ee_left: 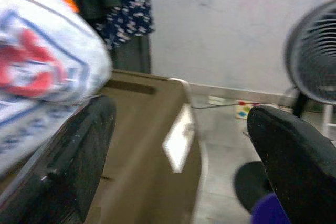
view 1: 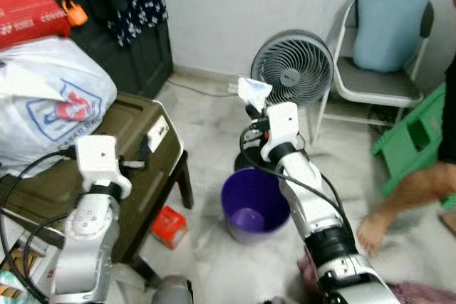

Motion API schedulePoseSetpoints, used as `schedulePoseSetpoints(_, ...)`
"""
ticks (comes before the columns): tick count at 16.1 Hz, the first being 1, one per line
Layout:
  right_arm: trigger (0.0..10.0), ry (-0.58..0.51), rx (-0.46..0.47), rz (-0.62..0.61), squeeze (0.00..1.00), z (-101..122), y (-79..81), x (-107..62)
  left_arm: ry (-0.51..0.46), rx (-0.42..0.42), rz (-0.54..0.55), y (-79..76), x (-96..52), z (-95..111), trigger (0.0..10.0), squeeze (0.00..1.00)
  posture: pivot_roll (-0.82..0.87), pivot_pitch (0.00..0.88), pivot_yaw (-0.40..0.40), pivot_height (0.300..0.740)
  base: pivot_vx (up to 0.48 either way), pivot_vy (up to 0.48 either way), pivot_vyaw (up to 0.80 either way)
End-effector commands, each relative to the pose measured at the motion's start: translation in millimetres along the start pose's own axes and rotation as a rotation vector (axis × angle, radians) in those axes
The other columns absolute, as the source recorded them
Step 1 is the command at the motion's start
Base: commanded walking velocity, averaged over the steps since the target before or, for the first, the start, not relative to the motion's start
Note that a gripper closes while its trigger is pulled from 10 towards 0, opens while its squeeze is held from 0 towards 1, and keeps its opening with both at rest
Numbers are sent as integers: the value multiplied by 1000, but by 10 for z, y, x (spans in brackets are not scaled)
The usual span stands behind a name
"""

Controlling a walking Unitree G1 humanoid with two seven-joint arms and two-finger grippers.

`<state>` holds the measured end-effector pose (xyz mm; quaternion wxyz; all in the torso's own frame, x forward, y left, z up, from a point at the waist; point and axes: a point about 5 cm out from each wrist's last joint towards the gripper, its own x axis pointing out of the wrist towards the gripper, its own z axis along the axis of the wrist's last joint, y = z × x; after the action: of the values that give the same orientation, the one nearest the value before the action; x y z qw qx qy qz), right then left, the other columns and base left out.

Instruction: Clean up the room

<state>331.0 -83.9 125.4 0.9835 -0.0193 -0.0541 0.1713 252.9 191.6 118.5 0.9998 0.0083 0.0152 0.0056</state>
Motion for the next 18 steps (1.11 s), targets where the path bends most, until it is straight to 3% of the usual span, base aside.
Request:
schedulePoseSetpoints(1, 10000, -5, 6, -20, 0, 17, -41, -1, -7, -12, -35, -36, -12, 26, 10000, 0, 92, 68, -30, 740, 0, 0, -800)
schedulePoseSetpoints(9, 10000, -21, 9, -8, 0, 37, -24, -15, -6, -27, -41, -101, -33, 13, 10000, 0, 84, 65, -36, 740, 279, 253, -68)
schedulePoseSetpoints(13, 10000, -29, 1, 8, 0, 54, -1, -4, -6, -25, -11, -98, -30, 13, 10000, 0, 84, 71, -36, 740, 0, 64, 0)
schedulePoseSetpoints(18, 10000, -25, 2, 6, 0, 34, 16, -17, -23, -12, -1, -60, 7, 59, 10000, 0, 87, 74, -29, 740, 0, 0, 564)
